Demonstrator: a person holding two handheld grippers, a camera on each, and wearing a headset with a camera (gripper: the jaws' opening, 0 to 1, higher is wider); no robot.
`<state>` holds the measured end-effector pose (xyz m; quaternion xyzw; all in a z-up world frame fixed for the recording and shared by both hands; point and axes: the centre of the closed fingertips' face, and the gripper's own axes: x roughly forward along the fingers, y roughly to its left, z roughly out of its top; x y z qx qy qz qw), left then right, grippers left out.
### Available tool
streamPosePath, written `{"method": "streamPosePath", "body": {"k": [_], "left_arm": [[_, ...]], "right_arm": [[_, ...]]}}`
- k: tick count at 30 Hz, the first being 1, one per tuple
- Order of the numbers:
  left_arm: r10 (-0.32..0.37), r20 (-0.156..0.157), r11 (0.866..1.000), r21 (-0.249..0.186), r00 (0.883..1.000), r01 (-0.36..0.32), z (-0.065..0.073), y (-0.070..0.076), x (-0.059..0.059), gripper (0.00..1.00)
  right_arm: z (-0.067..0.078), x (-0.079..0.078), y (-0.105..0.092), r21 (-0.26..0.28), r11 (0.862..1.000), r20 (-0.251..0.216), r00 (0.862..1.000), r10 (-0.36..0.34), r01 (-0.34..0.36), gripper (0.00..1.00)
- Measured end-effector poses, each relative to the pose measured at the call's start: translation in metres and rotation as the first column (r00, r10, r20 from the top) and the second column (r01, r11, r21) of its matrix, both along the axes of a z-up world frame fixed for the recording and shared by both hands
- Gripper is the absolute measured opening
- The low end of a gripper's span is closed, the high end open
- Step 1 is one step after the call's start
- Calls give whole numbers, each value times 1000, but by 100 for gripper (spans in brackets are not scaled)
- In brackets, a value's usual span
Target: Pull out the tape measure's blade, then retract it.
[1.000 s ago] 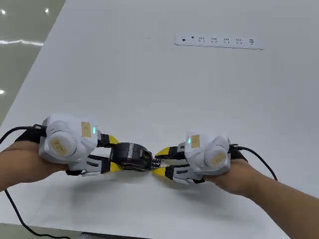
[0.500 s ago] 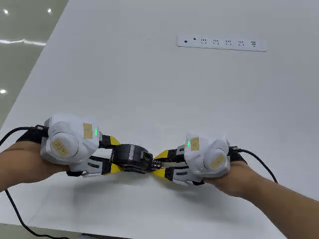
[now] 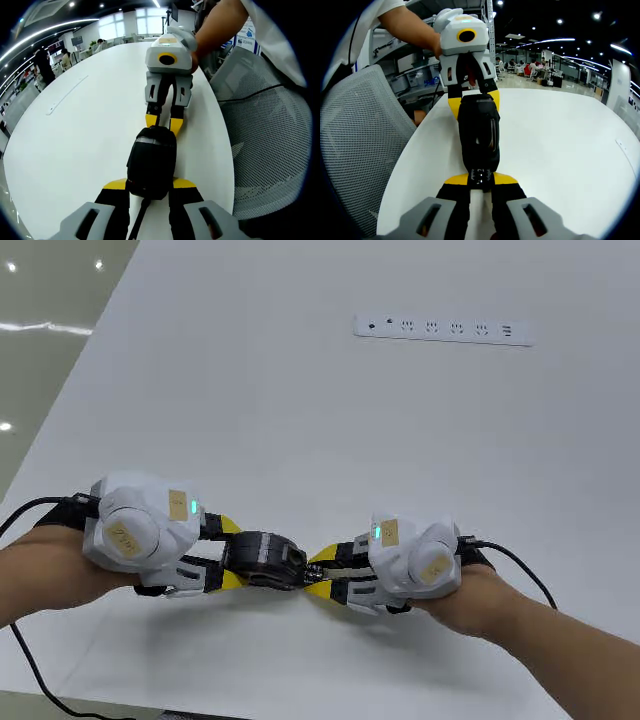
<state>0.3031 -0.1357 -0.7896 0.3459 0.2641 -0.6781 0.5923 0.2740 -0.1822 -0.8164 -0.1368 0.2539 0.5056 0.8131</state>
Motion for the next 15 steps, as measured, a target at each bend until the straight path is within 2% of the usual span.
{"method": "streamPosePath", "body": {"k": [15], "left_arm": [[-9,0,1000,1,1000,9,0,0,0,26]], "right_arm": [[0,-6,-8,-23,1000,3,1000,1,-1,13]]}}
